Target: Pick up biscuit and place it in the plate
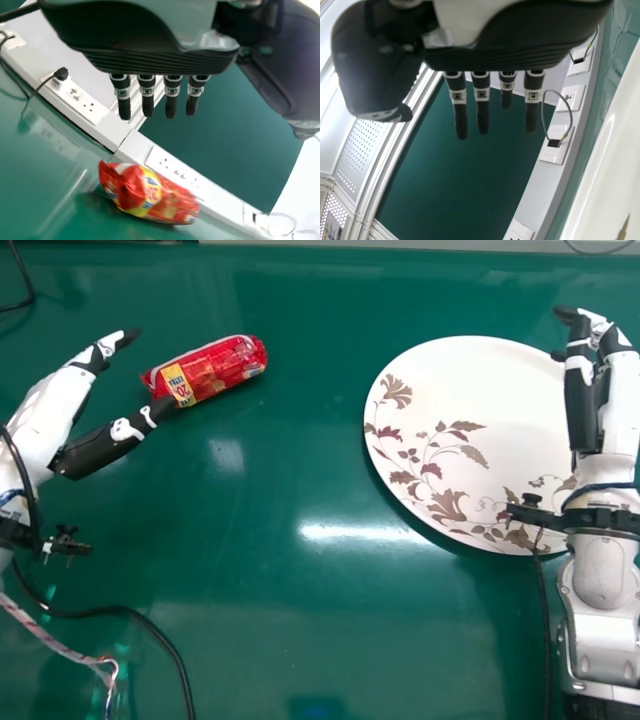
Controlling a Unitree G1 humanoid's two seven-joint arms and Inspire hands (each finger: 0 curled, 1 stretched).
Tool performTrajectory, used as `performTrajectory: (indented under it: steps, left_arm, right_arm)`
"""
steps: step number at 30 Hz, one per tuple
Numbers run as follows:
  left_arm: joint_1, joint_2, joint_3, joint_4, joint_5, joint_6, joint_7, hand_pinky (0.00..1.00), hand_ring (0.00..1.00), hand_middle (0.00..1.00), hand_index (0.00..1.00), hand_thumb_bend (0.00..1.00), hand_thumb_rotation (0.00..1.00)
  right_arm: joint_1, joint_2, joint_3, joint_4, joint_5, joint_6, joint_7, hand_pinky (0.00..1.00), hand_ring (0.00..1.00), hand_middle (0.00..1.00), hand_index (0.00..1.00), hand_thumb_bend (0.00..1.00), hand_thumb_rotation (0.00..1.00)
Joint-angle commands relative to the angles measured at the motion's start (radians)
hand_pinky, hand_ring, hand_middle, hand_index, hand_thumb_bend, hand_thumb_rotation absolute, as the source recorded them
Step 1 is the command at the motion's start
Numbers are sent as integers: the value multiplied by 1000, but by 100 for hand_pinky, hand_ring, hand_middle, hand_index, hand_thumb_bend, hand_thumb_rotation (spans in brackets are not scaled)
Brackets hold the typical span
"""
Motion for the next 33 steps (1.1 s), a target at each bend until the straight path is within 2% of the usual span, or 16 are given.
performTrajectory:
  steps: [1, 7, 11, 15, 19, 22, 25, 28, 33]
  left_arm:
    - [-51, 43, -32, 31, 29, 6, -24, 94, 100, 100, 100, 100, 49]
    - [-197, 104, -88, 104, 67, 65, -83, 92, 100, 99, 100, 100, 44]
    - [-270, 130, -137, 136, 74, 96, -145, 89, 98, 97, 98, 100, 41]
    - [-336, 146, -195, 168, 90, 114, -204, 87, 96, 95, 97, 100, 45]
    - [-396, 144, -245, 229, 86, 108, -244, 79, 94, 94, 96, 100, 45]
    - [-436, 140, -285, 276, 102, 120, -266, 83, 96, 95, 97, 100, 47]
    - [-471, 137, -319, 330, 114, 106, -275, 87, 97, 96, 98, 100, 45]
    - [-511, 138, -365, 369, 148, 138, -317, 96, 100, 99, 100, 100, 46]
    - [-560, 128, -404, 448, 168, 143, -322, 99, 100, 100, 100, 100, 48]
  right_arm:
    - [13, -3, -3, -21, 0, 15, -3, 74, 82, 83, 77, 60, 56]
    - [15, -6, -2, -21, 3, 16, 2, 72, 81, 82, 77, 61, 57]
    - [17, -9, -7, -17, 14, 15, 9, 75, 83, 84, 77, 60, 57]
    - [18, -10, -9, -19, 22, 18, 16, 75, 83, 84, 77, 60, 57]
    - [19, -12, -13, -14, 28, 8, 21, 75, 83, 84, 77, 57, 54]
    - [16, -19, -18, 9, 32, -21, 18, 75, 83, 83, 77, 59, 54]
    - [27, -12, -18, -22, 33, 11, 20, 79, 86, 85, 77, 60, 55]
    - [35, -13, -16, -40, 14, 34, 16, 78, 86, 86, 77, 62, 59]
    - [42, -8, -20, -48, 34, 32, 21, 79, 87, 86, 78, 62, 57]
